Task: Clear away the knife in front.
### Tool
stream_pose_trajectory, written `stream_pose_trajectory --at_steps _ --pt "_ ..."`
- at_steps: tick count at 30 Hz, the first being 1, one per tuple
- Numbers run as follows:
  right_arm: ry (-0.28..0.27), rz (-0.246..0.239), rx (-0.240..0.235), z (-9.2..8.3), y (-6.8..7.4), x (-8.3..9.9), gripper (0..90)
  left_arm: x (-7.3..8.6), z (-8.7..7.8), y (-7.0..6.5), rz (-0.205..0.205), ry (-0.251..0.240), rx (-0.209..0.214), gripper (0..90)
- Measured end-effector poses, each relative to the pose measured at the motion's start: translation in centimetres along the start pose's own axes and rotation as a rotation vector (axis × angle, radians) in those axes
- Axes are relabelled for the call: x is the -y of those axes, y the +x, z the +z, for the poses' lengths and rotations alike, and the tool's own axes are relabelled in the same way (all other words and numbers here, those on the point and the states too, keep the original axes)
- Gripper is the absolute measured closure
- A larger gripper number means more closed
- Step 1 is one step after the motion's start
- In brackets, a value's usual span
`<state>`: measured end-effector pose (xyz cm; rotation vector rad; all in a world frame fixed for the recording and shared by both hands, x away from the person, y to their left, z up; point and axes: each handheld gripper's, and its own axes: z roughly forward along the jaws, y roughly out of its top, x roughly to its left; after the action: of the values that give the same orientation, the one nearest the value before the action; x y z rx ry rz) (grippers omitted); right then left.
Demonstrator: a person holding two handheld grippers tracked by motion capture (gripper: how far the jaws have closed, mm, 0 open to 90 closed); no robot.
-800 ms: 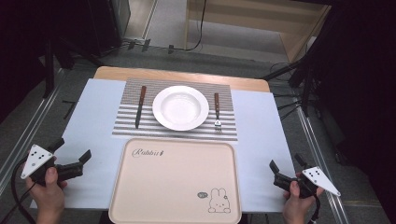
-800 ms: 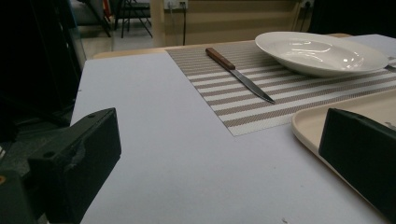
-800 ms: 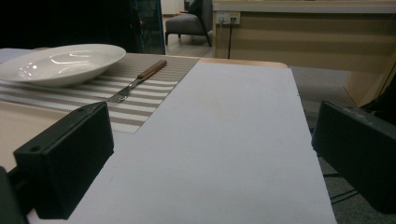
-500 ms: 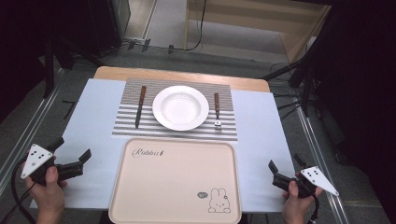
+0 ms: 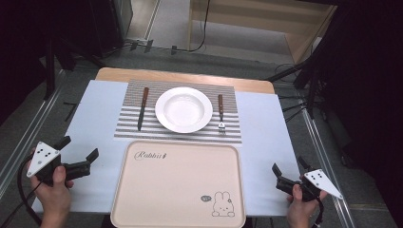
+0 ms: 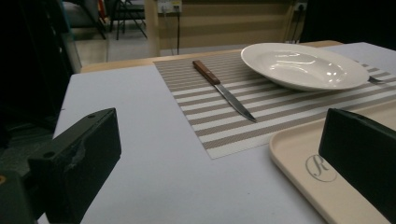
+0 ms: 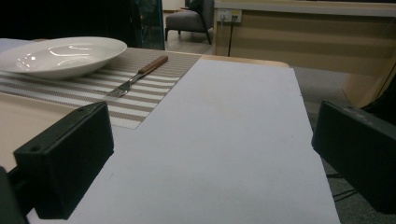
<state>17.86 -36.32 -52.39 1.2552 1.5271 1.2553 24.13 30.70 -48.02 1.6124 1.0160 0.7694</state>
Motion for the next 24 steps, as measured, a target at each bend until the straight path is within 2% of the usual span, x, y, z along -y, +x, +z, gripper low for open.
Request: stream_pose_trajectory --at_steps 3,6,8,14,17,19,24 --pt "-0.002 0.001 -0.003 -0.1 0.0 0.0 0.0 -0.4 0.4 -0.4 0.001 0.015 0.019 0.0" --pt "-0.002 0.000 -0.007 -0.1 0.0 0.0 0.0 -0.9 1.0 -0.7 0.006 0.035 0.018 0.0" --pt "-0.002 -0.004 -0.010 0.0 0.0 0.0 0.0 -1.5 1.4 -0.9 -0.009 0.040 0.024 0.0" --pt "0.000 -0.008 -0.016 0.0 0.1 0.0 0.0 -2.6 2.6 -1.0 -0.020 0.068 0.036 0.0" --pt "-0.001 -0.006 -0.017 0.0 0.0 0.0 0.0 -3.4 3.3 -1.2 -0.011 0.072 0.040 0.0" --pt "-0.002 -0.005 -0.019 0.0 0.0 0.0 0.0 -4.3 4.0 -1.4 0.012 0.079 0.045 0.0" --pt "-0.002 -0.003 -0.022 0.0 0.0 0.0 0.0 -5.4 5.0 -1.5 0.021 0.083 0.050 0.0"
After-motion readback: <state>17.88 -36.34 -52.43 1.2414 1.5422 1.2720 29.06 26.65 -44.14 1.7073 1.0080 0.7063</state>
